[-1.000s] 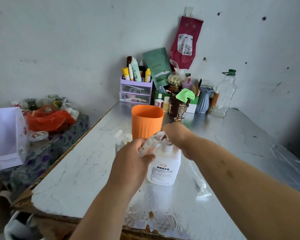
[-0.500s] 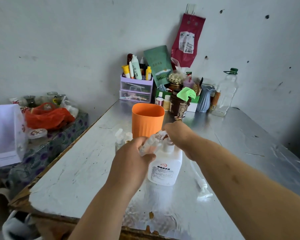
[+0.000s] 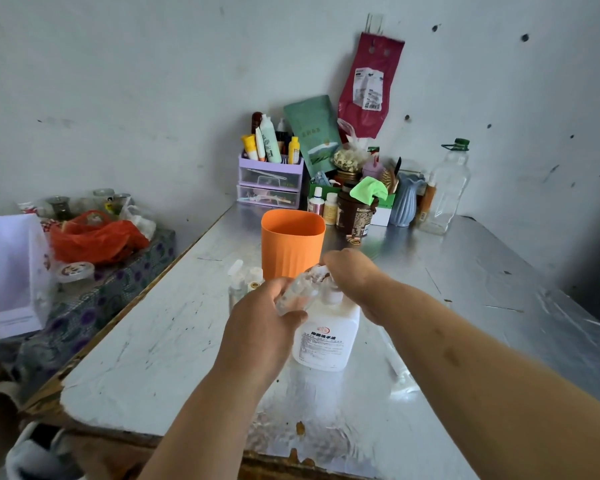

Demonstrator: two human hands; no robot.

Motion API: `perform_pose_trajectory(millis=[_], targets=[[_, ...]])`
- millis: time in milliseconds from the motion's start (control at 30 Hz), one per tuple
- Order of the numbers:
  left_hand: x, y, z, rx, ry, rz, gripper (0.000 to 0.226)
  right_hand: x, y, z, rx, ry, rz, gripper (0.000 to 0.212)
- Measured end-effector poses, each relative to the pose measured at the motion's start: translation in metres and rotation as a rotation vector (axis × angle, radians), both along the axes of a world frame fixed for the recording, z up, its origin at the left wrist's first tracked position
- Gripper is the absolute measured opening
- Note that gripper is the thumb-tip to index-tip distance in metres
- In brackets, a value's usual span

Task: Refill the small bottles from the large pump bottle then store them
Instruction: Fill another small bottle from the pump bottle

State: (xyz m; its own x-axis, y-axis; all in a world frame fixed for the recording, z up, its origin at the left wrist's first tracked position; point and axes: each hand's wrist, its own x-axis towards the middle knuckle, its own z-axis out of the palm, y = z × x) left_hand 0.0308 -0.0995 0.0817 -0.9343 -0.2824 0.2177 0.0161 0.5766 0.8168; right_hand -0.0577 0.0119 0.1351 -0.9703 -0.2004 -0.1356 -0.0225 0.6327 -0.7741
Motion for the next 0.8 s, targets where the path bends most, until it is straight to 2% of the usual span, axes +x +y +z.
perform_pose_trajectory(millis=[67, 167, 300, 467, 633, 733, 800], targets=[[0.003, 0.0, 0.003, 0.003, 0.007, 0.001, 0.042, 0.005, 0.001, 0.004, -0.072, -0.045, -0.042, 0.021], [0.007, -0.002, 0.005, -0.009, 0.012, 0.002, 0.041, 0.007, 0.001, 0.008, -0.047, -0.072, -0.048, 0.016], [0.01, -0.002, 0.008, -0.003, 0.022, -0.009, 0.04, 0.005, 0.001, 0.01, -0.01, -0.038, -0.034, 0.019], [0.007, -0.004, 0.006, 0.0, 0.027, -0.008, 0.041, 0.001, -0.001, 0.003, -0.021, 0.055, -0.002, 0.036], [0.003, -0.004, 0.001, 0.027, 0.027, -0.012, 0.043, -0.002, 0.0, -0.002, -0.044, 0.031, 0.007, 0.035], [0.0, -0.004, -0.003, 0.027, 0.023, -0.014, 0.042, 0.0, -0.002, -0.003, -0.094, 0.017, -0.039, 0.02], [-0.002, -0.005, -0.007, 0.014, 0.018, -0.013, 0.04, -0.003, -0.003, -0.009, -0.112, 0.002, -0.039, 0.026]])
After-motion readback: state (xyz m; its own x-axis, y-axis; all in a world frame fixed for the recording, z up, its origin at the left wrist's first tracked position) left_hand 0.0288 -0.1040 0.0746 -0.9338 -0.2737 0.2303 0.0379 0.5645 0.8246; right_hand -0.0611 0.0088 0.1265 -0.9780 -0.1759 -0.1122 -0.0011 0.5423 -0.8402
